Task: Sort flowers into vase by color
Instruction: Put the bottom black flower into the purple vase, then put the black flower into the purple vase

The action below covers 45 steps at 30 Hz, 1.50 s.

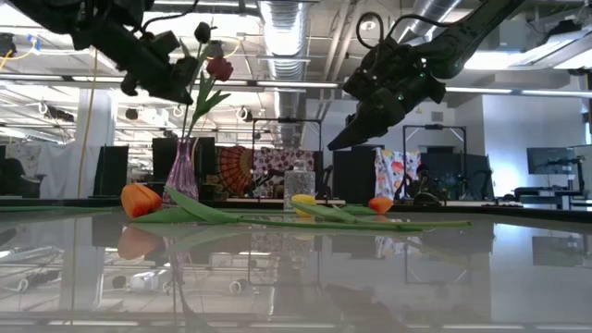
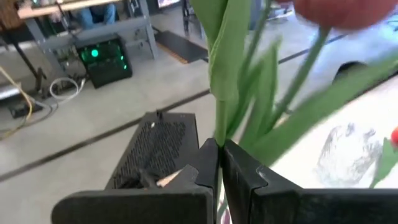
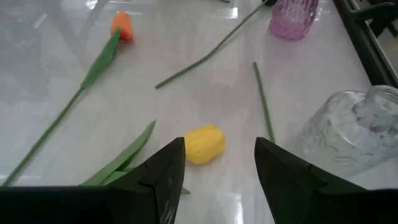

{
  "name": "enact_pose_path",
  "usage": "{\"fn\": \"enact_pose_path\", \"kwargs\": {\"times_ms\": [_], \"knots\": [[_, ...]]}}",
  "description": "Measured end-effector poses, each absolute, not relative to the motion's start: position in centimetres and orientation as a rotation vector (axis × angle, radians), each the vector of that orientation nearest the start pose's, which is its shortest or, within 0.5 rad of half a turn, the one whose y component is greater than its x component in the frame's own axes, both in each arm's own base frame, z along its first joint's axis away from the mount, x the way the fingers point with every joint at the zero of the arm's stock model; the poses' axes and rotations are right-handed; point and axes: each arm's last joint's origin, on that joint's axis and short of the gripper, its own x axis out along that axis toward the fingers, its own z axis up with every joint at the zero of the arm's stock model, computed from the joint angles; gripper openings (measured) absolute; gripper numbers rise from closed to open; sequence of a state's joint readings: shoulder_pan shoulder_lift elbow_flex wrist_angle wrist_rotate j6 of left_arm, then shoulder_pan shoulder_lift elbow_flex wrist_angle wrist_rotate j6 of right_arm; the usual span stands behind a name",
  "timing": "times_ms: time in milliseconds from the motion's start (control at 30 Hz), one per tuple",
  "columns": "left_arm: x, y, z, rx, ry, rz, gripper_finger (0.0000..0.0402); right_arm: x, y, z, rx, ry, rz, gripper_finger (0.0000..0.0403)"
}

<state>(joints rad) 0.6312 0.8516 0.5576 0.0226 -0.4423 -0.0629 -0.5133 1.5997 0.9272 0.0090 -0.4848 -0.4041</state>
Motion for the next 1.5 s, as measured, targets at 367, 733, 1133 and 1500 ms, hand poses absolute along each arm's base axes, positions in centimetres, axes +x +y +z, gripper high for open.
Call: {"fn": "enact_pose_path", "kwargs": {"times_ms": [367, 733, 1133, 1500], "knots": [[14.2, 12.0, 24.3, -0.171, 0.224, 1.104, 0.0004, 29.4, -15.0, 20.4, -0.095, 0.569, 0.111, 0.0218], [14.2, 11.9, 24.2, -0.163, 0.264, 1.075, 0.0107, 29.1, -15.1, 20.1, -0.071, 0.600, 0.111, 0.0218], [13.5, 10.4, 27.6, -0.376, 0.503, 0.945, 0.0192, 28.7, -15.6, 20.0, -0.040, 0.621, 0.091, 0.0218], [14.2, 7.8, 24.9, -0.679, 0.607, 0.803, 0.0183, 28.9, -15.2, 20.0, 0.051, 0.627, 0.069, 0.0218]]}}
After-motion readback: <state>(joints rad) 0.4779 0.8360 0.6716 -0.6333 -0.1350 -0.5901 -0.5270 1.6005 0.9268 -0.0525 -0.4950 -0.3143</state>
